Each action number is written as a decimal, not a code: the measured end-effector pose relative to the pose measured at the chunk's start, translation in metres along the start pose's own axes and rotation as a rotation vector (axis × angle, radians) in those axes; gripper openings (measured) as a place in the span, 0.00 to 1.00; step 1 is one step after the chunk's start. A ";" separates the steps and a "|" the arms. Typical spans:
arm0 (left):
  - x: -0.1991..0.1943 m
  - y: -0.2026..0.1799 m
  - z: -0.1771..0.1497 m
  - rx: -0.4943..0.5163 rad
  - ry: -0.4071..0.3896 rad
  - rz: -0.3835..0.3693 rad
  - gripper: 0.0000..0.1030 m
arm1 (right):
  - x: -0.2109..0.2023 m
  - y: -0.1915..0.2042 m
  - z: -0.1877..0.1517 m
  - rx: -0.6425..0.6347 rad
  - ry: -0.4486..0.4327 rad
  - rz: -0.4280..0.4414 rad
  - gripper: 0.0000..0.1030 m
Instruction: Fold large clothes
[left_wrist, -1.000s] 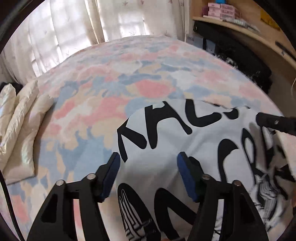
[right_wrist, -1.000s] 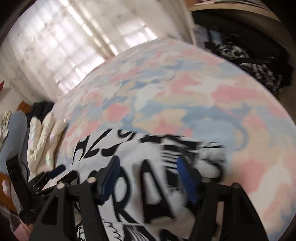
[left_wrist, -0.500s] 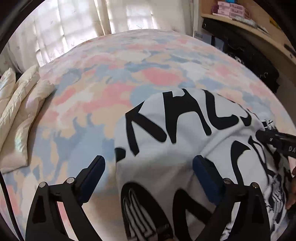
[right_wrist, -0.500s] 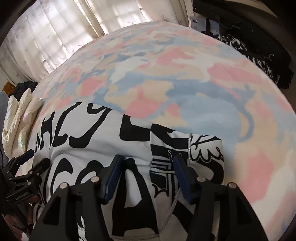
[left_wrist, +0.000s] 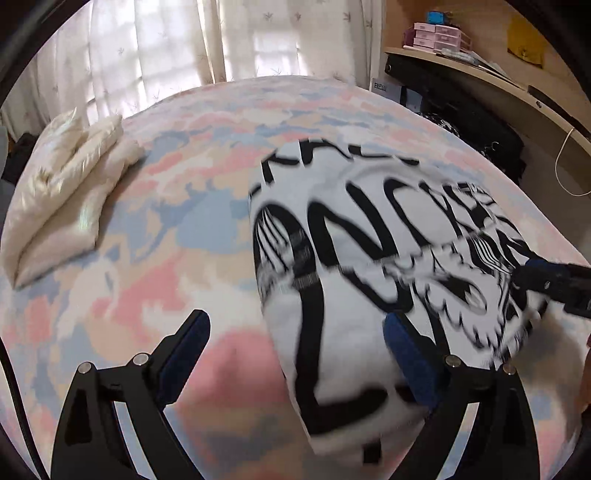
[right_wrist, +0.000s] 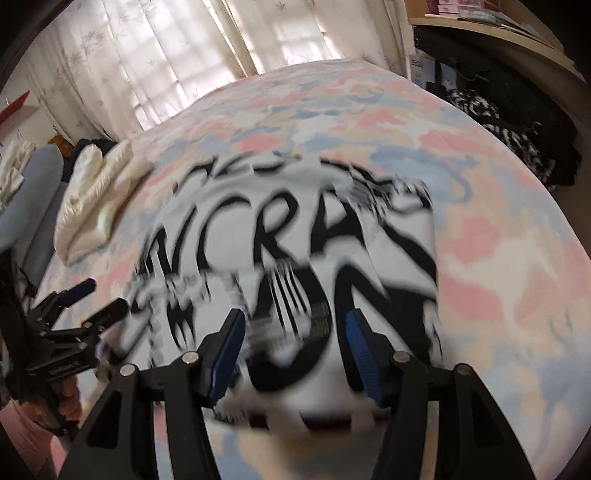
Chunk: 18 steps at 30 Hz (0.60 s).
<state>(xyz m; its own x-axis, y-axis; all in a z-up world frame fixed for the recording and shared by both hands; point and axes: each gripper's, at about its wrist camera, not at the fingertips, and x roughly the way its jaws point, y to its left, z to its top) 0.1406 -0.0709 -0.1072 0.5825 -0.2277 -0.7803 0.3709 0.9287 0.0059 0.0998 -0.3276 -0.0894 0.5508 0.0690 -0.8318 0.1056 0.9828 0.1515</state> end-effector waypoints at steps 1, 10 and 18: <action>0.001 -0.001 -0.005 -0.012 -0.003 -0.001 0.92 | 0.001 -0.003 -0.007 -0.004 -0.006 -0.001 0.54; 0.020 0.011 -0.024 -0.131 0.030 -0.062 0.92 | 0.004 0.004 -0.031 -0.071 -0.049 -0.093 0.48; 0.020 0.010 -0.024 -0.156 0.042 -0.046 0.94 | 0.000 -0.001 -0.036 -0.018 -0.100 -0.053 0.50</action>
<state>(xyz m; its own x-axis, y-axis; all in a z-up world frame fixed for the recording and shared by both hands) 0.1389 -0.0593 -0.1380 0.5354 -0.2620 -0.8029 0.2783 0.9523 -0.1251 0.0703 -0.3230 -0.1087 0.6248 0.0002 -0.7808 0.1227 0.9875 0.0984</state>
